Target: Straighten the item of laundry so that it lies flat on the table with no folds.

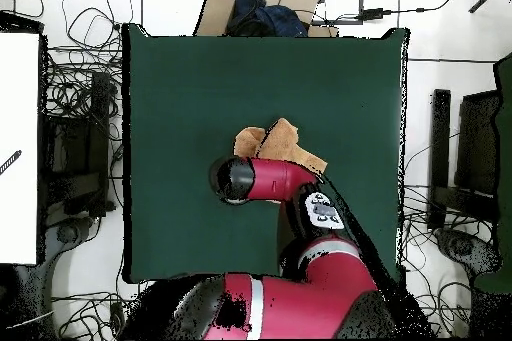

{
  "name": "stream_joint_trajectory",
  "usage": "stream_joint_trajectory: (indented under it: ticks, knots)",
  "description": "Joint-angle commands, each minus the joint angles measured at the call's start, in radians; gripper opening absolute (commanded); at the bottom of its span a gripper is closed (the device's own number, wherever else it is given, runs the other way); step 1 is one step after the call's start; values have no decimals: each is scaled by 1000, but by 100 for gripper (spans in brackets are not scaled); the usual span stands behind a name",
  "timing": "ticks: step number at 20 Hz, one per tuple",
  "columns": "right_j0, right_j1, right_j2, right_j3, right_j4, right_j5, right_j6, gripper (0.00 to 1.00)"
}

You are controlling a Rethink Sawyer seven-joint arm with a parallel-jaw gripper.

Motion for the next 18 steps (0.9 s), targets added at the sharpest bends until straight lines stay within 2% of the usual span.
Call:
stream_joint_trajectory:
  ticks: [1,4,7,14,18]
  knots:
    - [0,-130,67,75,52,-13,172,100]
    - [-4,-186,65,119,62,20,170,100]
    - [-9,-189,66,118,65,29,158,100]
    - [-6,-117,76,66,73,4,149,100]
    - [-2,-51,82,-15,74,-1,125,100]
